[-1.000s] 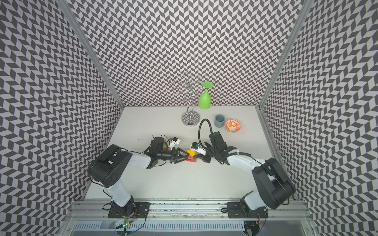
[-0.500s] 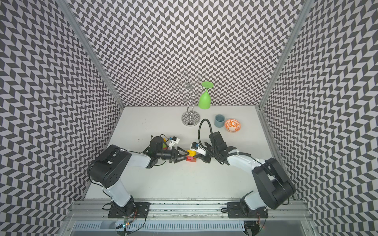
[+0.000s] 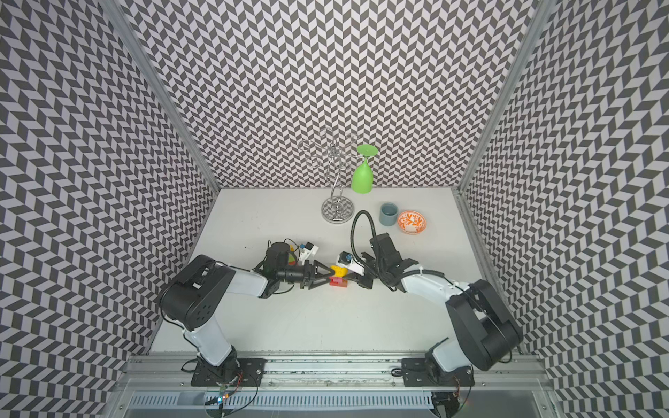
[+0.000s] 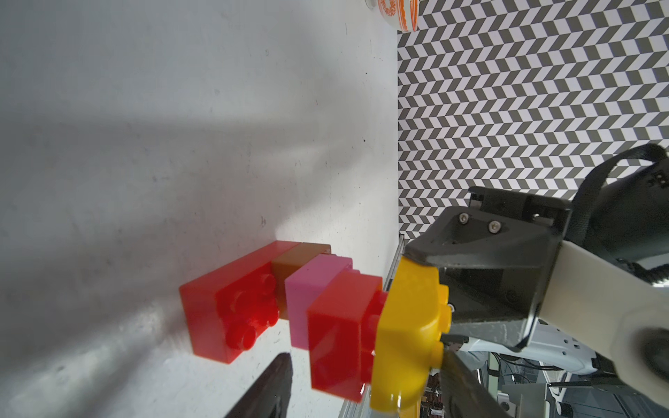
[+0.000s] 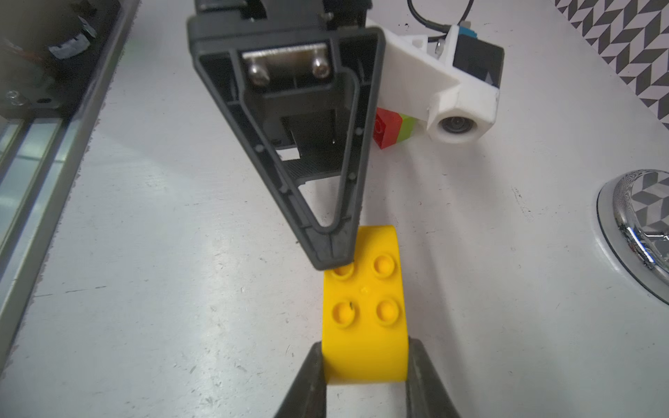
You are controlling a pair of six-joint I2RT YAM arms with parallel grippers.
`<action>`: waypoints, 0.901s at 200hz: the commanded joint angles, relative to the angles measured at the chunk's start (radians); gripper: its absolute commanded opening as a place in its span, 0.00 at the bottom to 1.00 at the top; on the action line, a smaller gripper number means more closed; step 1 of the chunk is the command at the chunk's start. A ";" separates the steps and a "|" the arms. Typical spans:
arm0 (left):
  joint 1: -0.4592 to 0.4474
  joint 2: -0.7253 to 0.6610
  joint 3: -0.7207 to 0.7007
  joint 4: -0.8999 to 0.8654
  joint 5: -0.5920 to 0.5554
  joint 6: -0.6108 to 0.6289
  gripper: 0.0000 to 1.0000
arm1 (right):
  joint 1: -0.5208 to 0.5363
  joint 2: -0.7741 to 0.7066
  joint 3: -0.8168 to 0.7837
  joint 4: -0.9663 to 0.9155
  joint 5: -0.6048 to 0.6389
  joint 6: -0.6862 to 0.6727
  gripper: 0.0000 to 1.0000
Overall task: Assemble the letter s with lego
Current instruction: Assemble the lego brick with the lego brick.
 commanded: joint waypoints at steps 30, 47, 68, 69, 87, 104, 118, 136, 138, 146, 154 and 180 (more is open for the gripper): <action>0.004 0.026 0.025 0.028 -0.008 0.006 0.62 | 0.005 0.017 0.027 -0.005 0.002 -0.021 0.08; 0.003 0.030 0.023 0.027 -0.007 0.009 0.61 | 0.005 0.018 0.030 -0.008 0.002 -0.022 0.08; 0.003 0.035 0.022 0.019 -0.009 0.014 0.59 | 0.005 0.019 0.030 -0.010 0.002 -0.023 0.08; 0.004 0.035 0.022 0.020 -0.009 0.014 0.59 | 0.006 0.019 0.030 -0.010 0.002 -0.022 0.08; 0.003 0.039 0.019 0.013 -0.010 0.020 0.58 | 0.006 0.018 0.030 -0.010 0.002 -0.024 0.08; 0.004 0.039 0.018 0.009 -0.013 0.022 0.57 | 0.005 0.018 0.034 -0.011 0.003 -0.023 0.08; 0.004 0.040 0.018 0.005 -0.014 0.026 0.56 | 0.005 0.019 0.034 -0.014 0.003 -0.023 0.08; 0.003 0.036 0.018 0.002 -0.013 0.027 0.56 | 0.005 0.020 0.036 -0.015 0.005 -0.025 0.08; 0.003 0.036 0.017 0.001 -0.014 0.028 0.55 | 0.005 0.020 0.037 -0.015 0.005 -0.023 0.08; 0.004 0.035 0.017 -0.002 -0.015 0.030 0.55 | 0.005 0.022 0.036 -0.015 0.006 -0.025 0.08; 0.004 0.035 0.016 -0.005 -0.014 0.032 0.55 | 0.006 0.022 0.037 -0.014 0.005 -0.024 0.08; 0.003 0.035 0.015 -0.016 -0.015 0.039 0.54 | 0.005 0.025 0.041 -0.017 0.004 -0.026 0.08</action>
